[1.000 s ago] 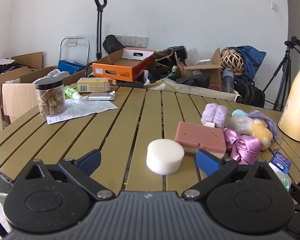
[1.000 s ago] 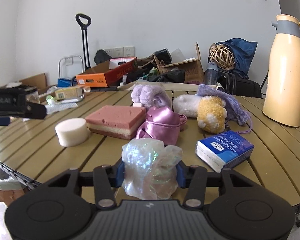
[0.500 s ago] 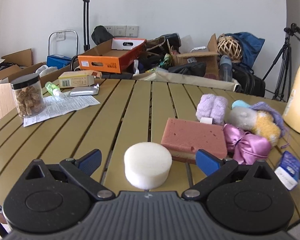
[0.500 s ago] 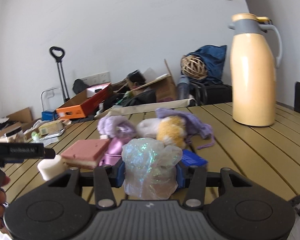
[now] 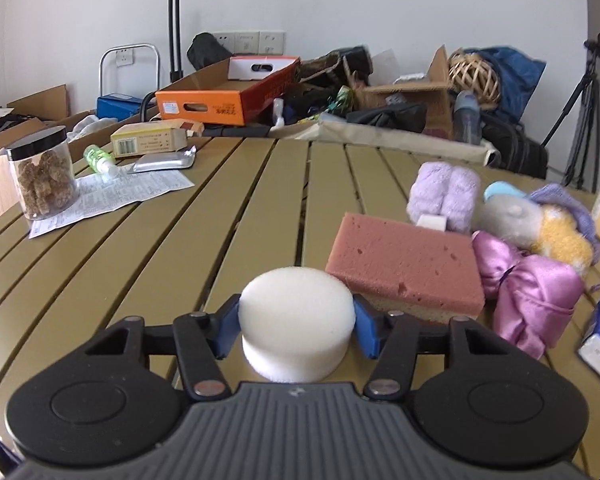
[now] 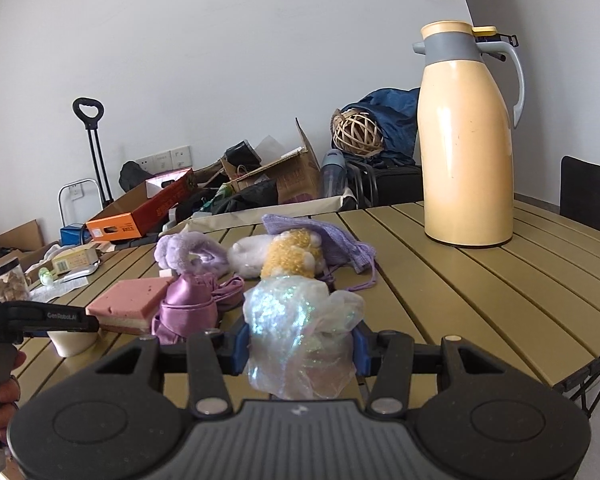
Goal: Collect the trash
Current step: 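Grasp the clear plastic bag with the right tool while the left tool grasps the white round sponge, then carry the white sponge and plastic bag down over the black trash bin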
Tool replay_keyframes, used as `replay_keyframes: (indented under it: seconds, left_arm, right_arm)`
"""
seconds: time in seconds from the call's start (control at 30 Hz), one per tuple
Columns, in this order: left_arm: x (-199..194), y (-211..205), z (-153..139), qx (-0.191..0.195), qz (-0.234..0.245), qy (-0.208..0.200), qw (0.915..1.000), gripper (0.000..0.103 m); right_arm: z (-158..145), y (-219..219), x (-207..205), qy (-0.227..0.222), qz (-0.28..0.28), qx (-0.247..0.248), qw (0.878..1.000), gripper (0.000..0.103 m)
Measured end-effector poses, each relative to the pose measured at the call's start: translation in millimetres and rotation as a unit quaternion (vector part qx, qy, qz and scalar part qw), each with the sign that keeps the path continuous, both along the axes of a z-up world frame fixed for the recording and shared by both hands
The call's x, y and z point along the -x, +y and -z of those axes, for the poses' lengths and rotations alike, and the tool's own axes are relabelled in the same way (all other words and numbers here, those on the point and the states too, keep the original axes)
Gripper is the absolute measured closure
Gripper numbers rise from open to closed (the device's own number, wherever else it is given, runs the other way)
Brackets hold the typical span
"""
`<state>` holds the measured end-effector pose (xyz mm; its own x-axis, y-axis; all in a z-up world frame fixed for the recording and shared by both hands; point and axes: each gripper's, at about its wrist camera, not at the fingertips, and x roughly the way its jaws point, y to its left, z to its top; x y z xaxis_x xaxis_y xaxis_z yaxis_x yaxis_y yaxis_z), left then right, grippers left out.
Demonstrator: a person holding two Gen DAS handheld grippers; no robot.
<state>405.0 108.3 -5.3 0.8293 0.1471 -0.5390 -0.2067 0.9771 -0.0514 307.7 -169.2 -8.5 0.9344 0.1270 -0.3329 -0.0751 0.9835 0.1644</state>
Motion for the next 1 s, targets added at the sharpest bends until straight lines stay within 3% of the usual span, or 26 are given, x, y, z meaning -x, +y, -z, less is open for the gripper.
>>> replay_keyframes:
  seconds: [0.53,1.0]
  left_arm:
    - [39,-11,-27,-0.008,0.015,-0.062,0.998,0.047]
    - [105,-37,-54,0.005,0.048,-0.108,0.9929,0.046]
  right_arm:
    - [-4,4,9,-0.01,-0.015,0.003,1.0,0.055]
    - [-26,12,49,-0.039,-0.047,0.014,0.998,0.055]
